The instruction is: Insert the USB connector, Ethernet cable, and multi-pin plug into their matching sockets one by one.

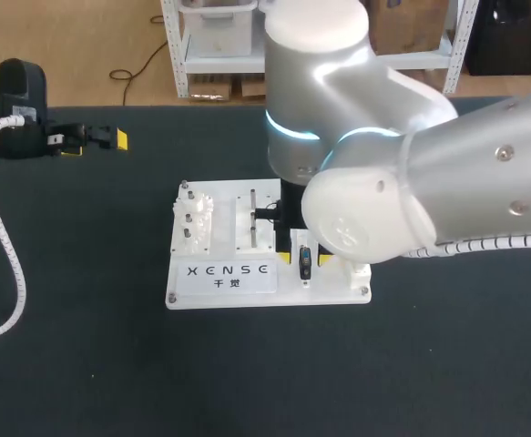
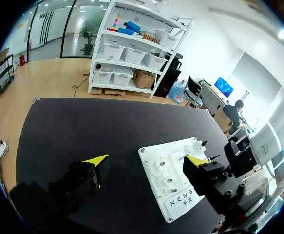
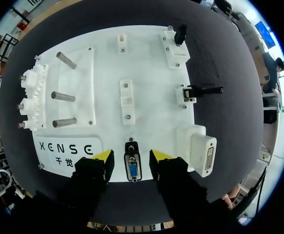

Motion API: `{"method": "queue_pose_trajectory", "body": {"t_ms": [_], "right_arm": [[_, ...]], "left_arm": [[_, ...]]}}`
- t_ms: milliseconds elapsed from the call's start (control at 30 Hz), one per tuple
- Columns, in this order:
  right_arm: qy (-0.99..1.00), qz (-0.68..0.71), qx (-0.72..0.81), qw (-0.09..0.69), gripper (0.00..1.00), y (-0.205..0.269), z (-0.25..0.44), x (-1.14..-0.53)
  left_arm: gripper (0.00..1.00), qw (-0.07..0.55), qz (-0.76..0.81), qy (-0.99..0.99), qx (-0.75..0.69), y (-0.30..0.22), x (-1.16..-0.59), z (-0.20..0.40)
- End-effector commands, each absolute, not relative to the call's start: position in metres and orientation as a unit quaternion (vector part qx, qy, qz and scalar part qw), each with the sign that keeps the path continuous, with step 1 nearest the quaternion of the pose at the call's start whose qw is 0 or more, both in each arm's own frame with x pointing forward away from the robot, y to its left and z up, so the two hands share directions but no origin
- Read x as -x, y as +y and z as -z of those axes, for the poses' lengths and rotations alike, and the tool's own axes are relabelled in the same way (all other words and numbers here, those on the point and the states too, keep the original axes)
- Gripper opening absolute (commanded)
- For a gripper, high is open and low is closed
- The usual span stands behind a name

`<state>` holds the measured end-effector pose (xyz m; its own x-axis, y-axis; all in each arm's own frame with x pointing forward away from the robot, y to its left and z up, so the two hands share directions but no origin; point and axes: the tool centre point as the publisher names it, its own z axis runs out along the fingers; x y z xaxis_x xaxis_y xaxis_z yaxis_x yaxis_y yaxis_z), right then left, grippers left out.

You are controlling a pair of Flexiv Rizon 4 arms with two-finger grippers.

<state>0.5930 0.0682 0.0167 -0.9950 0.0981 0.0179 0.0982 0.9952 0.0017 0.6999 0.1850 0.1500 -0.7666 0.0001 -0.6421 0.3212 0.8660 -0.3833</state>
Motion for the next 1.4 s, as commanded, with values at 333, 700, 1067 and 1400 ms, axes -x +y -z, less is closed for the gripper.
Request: {"method": "queue_pose_trajectory", "body": {"t_ms": [333,700,1067,1400], "right_arm": [[-0.999,-0.002,0.047,0.01,0.34,0.068,-0.013,-0.594],[-0.999,-0.008,0.042,0.009,0.19,0.068,-0.012,-0.594],[-0.999,-0.009,0.042,0.0,0.03,0.066,-0.018,-0.596],[-0.999,-0.004,0.044,-0.022,0.0,0.065,-0.029,-0.596]], "left_arm": [[1.0,0.33,0.243,0.908,-0.088,0.185,-0.7,-0.15],[1.0,0.33,0.243,0.908,-0.088,0.185,-0.7,-0.15],[1.0,0.33,0.243,0.908,-0.088,0.185,-0.7,-0.15],[1.0,0.33,0.243,0.908,-0.088,0.185,-0.7,-0.15]]}}
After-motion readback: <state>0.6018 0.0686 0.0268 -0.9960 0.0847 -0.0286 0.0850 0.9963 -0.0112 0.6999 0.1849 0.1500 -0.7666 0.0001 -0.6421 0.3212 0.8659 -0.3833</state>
